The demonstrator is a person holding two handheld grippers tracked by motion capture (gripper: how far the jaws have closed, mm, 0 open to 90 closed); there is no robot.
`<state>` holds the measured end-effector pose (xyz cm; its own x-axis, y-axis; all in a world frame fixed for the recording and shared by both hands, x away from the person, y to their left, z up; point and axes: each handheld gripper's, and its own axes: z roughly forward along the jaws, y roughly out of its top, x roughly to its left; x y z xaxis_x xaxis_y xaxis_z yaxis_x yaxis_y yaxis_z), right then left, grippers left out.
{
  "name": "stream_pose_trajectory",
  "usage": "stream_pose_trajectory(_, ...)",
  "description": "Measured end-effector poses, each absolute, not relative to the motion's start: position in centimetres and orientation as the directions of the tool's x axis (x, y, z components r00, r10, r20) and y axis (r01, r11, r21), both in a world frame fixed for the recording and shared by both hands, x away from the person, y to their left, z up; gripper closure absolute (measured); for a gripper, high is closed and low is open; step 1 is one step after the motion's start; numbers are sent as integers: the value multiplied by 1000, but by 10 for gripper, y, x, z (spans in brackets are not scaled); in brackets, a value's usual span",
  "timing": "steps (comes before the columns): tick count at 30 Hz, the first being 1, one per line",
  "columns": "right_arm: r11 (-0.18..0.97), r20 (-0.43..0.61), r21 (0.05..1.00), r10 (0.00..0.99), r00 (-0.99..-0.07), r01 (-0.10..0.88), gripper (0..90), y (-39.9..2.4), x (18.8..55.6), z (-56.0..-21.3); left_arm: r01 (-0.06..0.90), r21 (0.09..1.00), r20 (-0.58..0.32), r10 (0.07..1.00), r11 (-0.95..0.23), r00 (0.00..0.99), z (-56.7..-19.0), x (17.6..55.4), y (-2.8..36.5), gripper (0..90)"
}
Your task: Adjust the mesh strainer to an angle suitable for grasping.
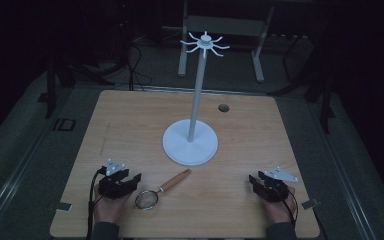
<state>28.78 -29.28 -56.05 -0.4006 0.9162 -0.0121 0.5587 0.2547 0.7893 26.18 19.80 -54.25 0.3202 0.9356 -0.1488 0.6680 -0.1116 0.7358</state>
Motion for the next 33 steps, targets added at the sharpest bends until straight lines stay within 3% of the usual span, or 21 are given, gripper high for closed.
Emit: stream_pose_trajectory(33,272,-31,787,913,-406,553,537,-288,292,-561,640,711,-101,859,-290,502,-504,270,163,470)
